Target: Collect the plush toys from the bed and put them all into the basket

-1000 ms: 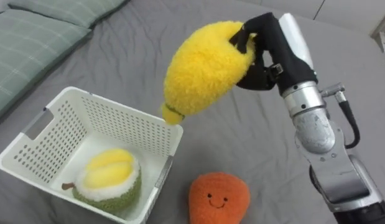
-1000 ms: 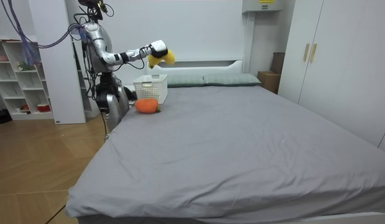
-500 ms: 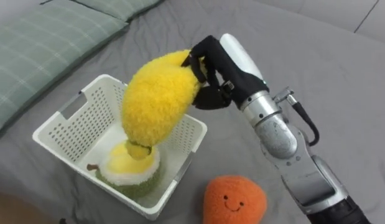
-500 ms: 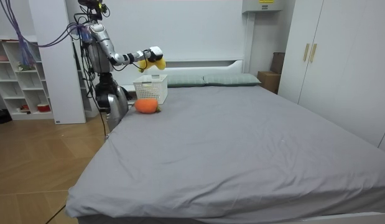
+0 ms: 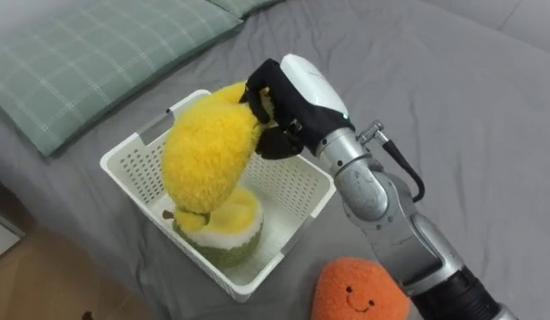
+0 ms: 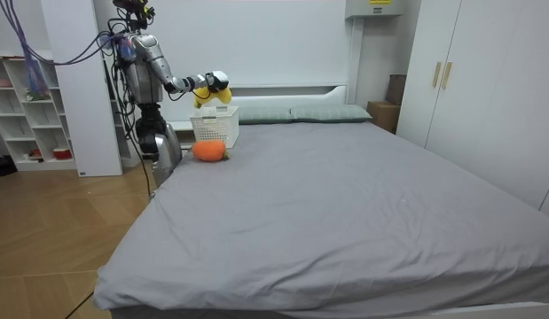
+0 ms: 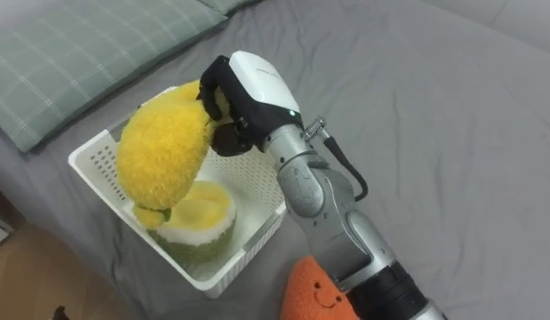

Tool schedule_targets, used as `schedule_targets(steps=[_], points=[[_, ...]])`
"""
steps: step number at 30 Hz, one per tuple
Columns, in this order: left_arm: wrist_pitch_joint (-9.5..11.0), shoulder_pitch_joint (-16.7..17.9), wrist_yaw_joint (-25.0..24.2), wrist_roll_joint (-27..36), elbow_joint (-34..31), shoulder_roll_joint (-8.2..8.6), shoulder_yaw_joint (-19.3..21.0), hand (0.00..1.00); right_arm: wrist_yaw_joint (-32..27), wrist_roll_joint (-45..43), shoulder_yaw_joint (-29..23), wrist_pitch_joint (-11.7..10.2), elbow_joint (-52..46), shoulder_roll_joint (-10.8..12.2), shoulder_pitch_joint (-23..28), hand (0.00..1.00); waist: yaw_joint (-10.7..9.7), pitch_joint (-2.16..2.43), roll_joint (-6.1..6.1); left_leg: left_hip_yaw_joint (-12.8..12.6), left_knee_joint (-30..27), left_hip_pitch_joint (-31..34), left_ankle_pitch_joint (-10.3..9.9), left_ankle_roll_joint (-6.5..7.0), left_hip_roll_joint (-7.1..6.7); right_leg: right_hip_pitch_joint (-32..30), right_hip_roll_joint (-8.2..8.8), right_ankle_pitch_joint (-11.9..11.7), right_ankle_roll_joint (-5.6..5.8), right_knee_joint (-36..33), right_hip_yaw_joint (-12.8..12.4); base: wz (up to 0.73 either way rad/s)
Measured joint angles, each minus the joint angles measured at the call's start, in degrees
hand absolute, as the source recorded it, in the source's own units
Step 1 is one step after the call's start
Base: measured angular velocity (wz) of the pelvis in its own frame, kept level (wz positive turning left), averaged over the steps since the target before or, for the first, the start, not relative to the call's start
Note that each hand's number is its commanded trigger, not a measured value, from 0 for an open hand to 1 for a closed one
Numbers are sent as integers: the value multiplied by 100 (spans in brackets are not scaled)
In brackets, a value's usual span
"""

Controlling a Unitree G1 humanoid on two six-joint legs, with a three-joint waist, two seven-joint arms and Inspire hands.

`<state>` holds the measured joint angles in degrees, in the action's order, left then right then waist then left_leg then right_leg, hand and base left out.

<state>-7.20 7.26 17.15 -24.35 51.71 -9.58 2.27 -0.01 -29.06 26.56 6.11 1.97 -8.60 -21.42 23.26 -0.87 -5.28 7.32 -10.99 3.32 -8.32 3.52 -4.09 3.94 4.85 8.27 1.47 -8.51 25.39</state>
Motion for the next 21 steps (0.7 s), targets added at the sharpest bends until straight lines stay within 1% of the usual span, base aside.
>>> schedule_targets(steps=[1,2,3,4,5,10,21], points=[[-1,-9,0,-2,0,0,-1,0,0,-11,3,30,0,0,0,32,7,0,-3,14,-1,2,4,-2,-5,1,1,1,1,-1,2,6],[-1,-9,0,-4,0,0,-1,0,0,-30,8,32,0,-2,0,20,7,0,-3,21,-1,2,7,-2,-8,2,2,2,3,-2,3,5],[-1,-8,0,-5,0,0,-4,0,0,-52,20,32,0,-3,0,11,7,-1,-6,34,-1,3,12,-1,-13,6,5,3,5,-3,6,6],[-1,-9,0,-6,-1,0,-8,0,4,-52,31,32,0,-4,0,7,7,-4,-11,53,-4,8,18,0,-20,7,8,5,7,-4,13,7],[-1,-12,0,-6,-1,0,-9,0,5,-54,34,32,0,-4,1,0,5,-7,-15,63,-7,11,19,0,-23,8,10,6,9,-5,18,8],[2,-69,-37,-7,-2,13,-13,0,20,-59,47,31,0,3,2,0,-6,-15,-27,85,-52,40,23,7,-49,11,27,15,24,-14,10,3],[11,-129,-66,-10,-1,25,-13,0,20,38,46,5,-1,0,2,0,-9,-19,-21,36,-40,-7,35,21,-47,17,37,18,29,-21,-23,0]])
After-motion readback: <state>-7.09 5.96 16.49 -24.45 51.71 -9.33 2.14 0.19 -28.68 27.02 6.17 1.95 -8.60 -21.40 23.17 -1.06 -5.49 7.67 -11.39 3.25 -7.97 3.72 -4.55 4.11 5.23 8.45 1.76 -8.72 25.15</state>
